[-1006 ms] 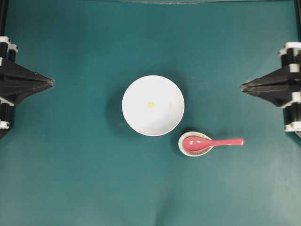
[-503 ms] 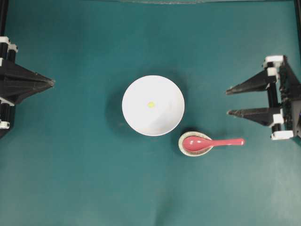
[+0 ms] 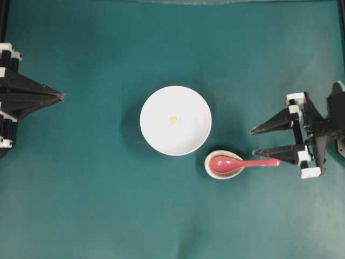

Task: Scoop the yellow hexagonal prism block from the bowl with a spoon using the right arm.
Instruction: 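Move the right gripper toward the red spoon handle in the spoon rest, then close the right gripper on the red spoon handle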

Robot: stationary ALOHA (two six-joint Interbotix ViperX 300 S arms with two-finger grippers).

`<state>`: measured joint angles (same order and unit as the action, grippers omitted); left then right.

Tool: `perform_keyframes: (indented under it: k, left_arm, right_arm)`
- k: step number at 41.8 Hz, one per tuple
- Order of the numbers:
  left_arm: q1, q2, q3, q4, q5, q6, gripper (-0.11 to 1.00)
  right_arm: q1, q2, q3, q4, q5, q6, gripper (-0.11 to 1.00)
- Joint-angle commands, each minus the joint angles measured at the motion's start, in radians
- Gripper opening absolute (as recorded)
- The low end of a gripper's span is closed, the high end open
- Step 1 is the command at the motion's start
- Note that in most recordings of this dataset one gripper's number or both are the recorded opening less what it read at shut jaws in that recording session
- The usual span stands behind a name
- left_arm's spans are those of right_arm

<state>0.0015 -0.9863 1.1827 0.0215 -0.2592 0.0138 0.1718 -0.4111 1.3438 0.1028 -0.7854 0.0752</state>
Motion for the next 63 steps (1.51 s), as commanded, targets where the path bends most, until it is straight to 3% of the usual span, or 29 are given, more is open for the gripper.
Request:
perform_keyframes:
  k: [1, 10, 25, 43, 63]
  left_arm:
    - [0.002, 0.012, -0.023, 0.003, -0.005, 0.002, 0.01]
    - [0.002, 0.015, -0.021, 0.002, -0.005, 0.002, 0.01]
    - [0.002, 0.021, -0.02, 0.002, -0.005, 0.002, 0.01]
    - [0.002, 0.025, -0.018, 0.003, -0.005, 0.002, 0.01]
    - [0.002, 0.025, -0.017, 0.002, 0.005, 0.002, 0.01]
  right_arm:
    - [0.029, 0.074, 0.018, 0.028, -0.132, 0.014, 0.56]
    - [0.127, 0.247, 0.043, 0.117, -0.347, 0.025, 0.56]
    - [0.275, 0.486, 0.044, 0.267, -0.531, 0.025, 0.56]
    - [0.307, 0.607, 0.023, 0.298, -0.549, 0.025, 0.56]
    - [0.313, 0.623, 0.002, 0.324, -0.459, 0.025, 0.56]
